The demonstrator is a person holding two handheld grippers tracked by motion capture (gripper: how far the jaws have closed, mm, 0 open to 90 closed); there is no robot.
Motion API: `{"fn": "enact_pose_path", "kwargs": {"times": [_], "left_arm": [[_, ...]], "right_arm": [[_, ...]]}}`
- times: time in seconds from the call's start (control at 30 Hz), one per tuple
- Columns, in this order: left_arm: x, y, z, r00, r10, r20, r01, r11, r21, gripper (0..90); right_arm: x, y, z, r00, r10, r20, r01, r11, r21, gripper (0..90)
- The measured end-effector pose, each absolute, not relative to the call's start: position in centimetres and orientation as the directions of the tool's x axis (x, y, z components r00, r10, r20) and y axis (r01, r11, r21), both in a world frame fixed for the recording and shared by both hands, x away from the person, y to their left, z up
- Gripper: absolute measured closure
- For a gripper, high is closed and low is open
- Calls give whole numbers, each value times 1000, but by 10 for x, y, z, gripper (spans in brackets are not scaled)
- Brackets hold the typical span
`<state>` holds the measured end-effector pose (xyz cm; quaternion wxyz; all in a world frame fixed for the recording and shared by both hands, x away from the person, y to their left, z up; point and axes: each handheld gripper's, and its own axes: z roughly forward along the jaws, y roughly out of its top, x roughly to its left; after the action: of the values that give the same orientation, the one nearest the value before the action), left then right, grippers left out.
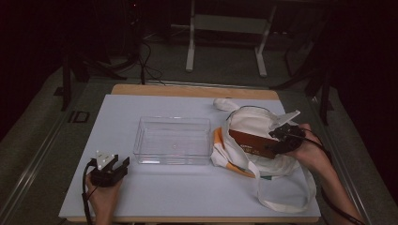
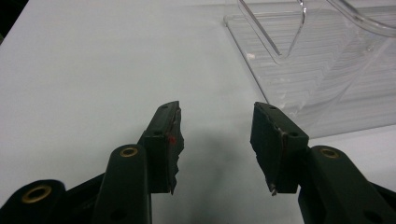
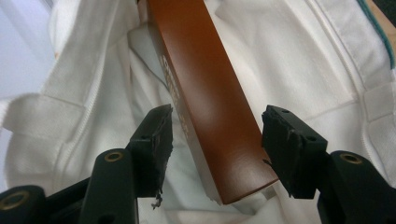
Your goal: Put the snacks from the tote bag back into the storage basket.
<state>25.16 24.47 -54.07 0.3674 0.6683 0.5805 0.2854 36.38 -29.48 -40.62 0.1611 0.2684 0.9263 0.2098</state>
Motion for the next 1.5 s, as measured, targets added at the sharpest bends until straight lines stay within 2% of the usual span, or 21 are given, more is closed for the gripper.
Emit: {"fn": "enact_pose_path", "kwargs": {"times": [0.3,0.53,1.1,1.5], "left_arm": [[252,245,-541,165,985,-54,570,-50,820,535],[252,246,-541,164,985,-57,572,-48,819,549],[252,246,-541,158,986,-52,572,-48,819,518],[252,246,-541,156,986,-56,570,-44,820,515]], "right_arm": [[367,-296,-411,-810,553,-194,434,790,433,432],[368,-293,-413,-817,537,-210,431,810,398,389],[374,-292,-418,-837,504,-210,424,842,333,313],[383,-291,-426,-849,483,-216,429,867,252,298]]}}
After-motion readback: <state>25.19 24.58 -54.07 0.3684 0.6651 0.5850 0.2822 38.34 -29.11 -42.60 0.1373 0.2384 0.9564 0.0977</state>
